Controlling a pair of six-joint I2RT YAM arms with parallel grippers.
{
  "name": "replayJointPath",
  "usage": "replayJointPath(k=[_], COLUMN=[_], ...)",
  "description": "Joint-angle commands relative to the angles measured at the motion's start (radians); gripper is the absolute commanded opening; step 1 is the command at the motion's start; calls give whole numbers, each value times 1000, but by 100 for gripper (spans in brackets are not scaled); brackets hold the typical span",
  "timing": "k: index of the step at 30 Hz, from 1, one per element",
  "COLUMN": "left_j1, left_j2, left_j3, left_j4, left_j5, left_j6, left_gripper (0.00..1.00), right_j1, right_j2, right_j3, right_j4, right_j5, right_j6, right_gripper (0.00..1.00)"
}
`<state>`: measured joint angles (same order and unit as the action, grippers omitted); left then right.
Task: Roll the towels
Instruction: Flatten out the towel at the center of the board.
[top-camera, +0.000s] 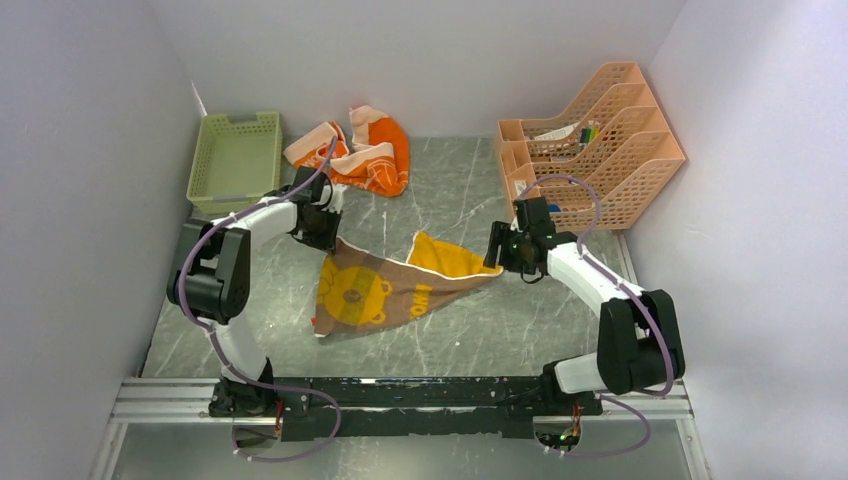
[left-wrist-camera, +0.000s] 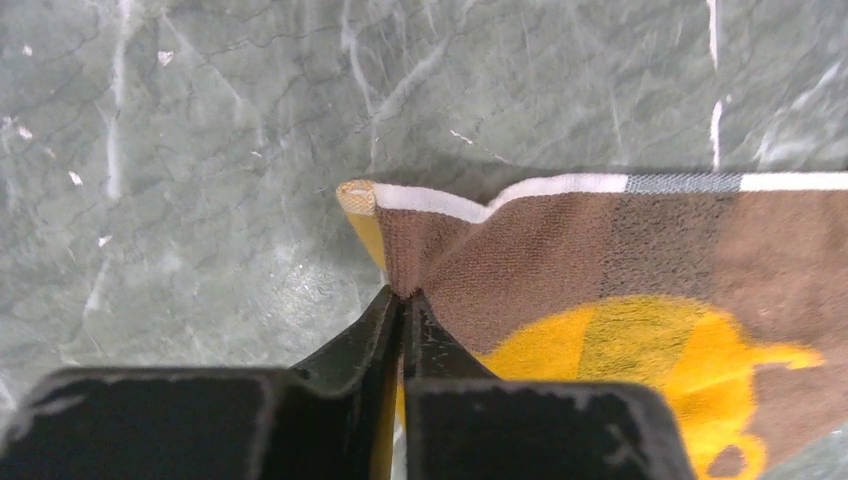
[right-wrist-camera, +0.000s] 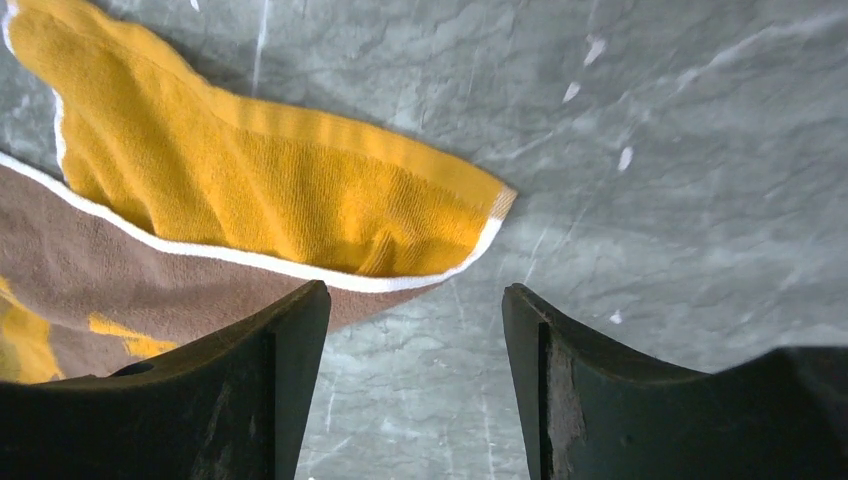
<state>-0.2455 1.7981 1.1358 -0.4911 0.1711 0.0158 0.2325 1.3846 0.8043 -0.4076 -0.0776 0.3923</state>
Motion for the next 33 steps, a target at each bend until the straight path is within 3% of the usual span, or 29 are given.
replayJointPath(k=[1,14,16,19,25,29,33], left_j1=[5,5,10,25,38,38,38], left_j2=[15,-89,-104,-131,-380,-669,-925], left_j3=[2,-19,-11,10,-13,-5,-31], left_j4=[-12,-15,-18,-28,52,64,51], left_j5=[35,-1,-14,-19,-88,-172,-157], left_j6=[7,-11,-8,-7,-59,-128,-190], left_gripper=[7,7,7,7,7,7,7], right_j1=[29,42,43,43,44,46,54], right_j2=[12,120,168,208,74,-92,-238], right_j3=[-42,-38,-16,3,115,297,349], right_j4=[30,123,149,183,138,29,-40], right_j5=[-20,45,24,-43,-76,-46,-107], right_j6=[104,134,131,121,66,36,51], right_gripper=[65,61,45,0,0,0,0])
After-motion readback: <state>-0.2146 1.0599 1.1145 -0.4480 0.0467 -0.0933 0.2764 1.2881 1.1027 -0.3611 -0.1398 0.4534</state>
